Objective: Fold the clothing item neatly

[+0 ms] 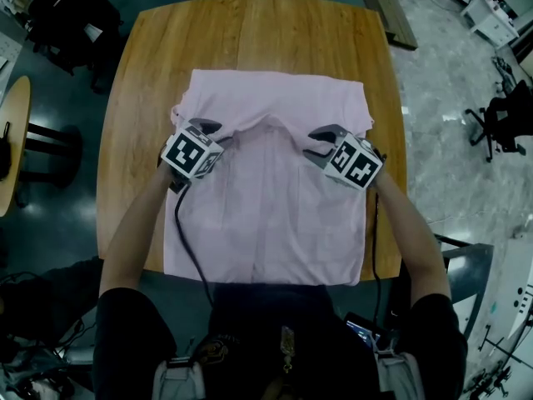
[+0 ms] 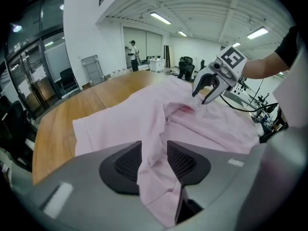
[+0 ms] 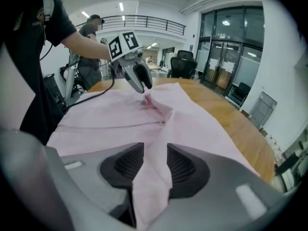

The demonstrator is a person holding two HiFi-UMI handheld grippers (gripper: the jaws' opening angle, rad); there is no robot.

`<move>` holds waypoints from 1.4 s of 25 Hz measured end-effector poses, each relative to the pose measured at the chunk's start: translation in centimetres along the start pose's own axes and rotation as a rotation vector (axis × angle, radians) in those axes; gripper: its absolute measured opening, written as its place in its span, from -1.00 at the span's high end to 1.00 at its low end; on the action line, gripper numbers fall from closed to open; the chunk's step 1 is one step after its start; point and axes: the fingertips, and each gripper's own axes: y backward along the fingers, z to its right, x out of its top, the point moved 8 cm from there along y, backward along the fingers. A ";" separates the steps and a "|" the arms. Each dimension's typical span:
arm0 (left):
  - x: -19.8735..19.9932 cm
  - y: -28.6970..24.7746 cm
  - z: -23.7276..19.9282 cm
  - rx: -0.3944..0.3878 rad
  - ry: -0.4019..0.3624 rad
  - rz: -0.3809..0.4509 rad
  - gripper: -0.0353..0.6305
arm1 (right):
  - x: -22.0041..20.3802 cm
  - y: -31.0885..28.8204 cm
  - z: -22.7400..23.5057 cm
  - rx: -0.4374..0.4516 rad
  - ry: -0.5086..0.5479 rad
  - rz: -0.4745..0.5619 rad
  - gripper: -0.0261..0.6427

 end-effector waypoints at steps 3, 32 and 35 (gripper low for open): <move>1.7 0.0 0.2 -0.014 0.003 0.054 0.31 | 2.0 -0.1 1.4 -0.016 -0.054 0.081 0.50; -6.1 9.7 10.0 0.067 0.028 0.201 0.43 | 0.7 7.0 -13.3 -0.258 -0.266 0.103 0.51; -9.2 12.4 12.8 0.098 0.041 0.236 0.43 | 0.0 9.3 -17.6 -0.352 -0.314 0.117 0.51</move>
